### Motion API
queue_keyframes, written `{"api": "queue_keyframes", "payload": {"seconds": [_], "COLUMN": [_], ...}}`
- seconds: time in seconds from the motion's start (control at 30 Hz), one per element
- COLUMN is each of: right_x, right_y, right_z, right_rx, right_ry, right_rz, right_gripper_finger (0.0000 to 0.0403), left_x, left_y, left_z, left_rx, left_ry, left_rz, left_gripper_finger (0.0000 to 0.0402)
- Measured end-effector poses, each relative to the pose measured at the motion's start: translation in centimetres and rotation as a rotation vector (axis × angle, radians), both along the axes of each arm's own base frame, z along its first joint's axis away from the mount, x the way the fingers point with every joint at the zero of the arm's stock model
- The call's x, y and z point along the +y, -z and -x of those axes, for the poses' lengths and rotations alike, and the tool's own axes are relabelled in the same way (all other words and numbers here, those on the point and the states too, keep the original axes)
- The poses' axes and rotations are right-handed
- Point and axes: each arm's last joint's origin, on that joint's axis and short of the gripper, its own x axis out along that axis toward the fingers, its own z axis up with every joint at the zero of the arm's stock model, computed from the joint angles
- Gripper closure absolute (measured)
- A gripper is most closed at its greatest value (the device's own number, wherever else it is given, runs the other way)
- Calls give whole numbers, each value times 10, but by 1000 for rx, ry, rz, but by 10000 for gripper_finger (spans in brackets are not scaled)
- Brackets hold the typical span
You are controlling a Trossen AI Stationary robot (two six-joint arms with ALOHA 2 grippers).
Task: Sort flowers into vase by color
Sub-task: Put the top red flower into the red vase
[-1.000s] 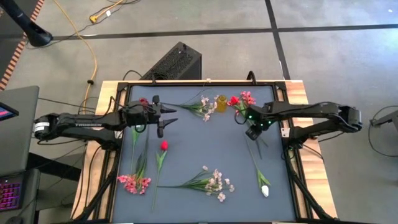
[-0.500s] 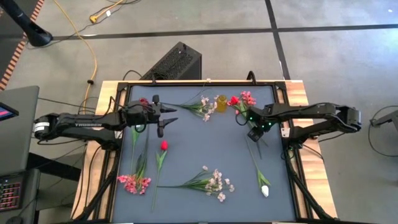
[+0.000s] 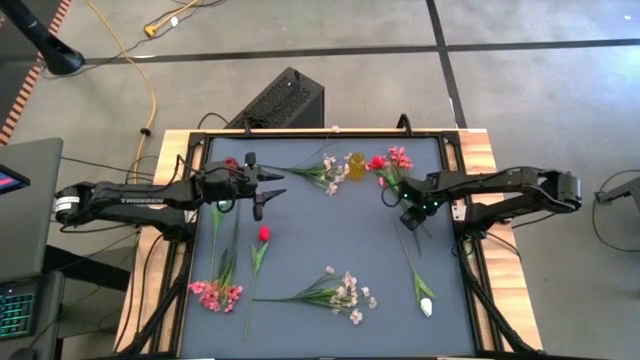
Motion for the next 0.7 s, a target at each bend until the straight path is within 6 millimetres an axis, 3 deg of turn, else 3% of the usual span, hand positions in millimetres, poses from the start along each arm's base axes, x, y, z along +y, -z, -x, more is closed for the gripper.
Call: {"api": "queue_keyframes", "payload": {"seconds": [0.47, 0.7], "right_x": [4, 4], "right_y": [1, 1], "right_z": [-1, 0], "right_rx": [-10, -3], "right_ry": [52, 56], "right_rz": [0, -3], "right_gripper_finger": [272, 328], "left_x": [0, 0], "left_y": [0, 0], "left_z": [0, 0], "left_rx": [4, 4], "left_ry": [0, 0], "left_rz": [1, 1], "left_gripper_finger": [233, 233]}}
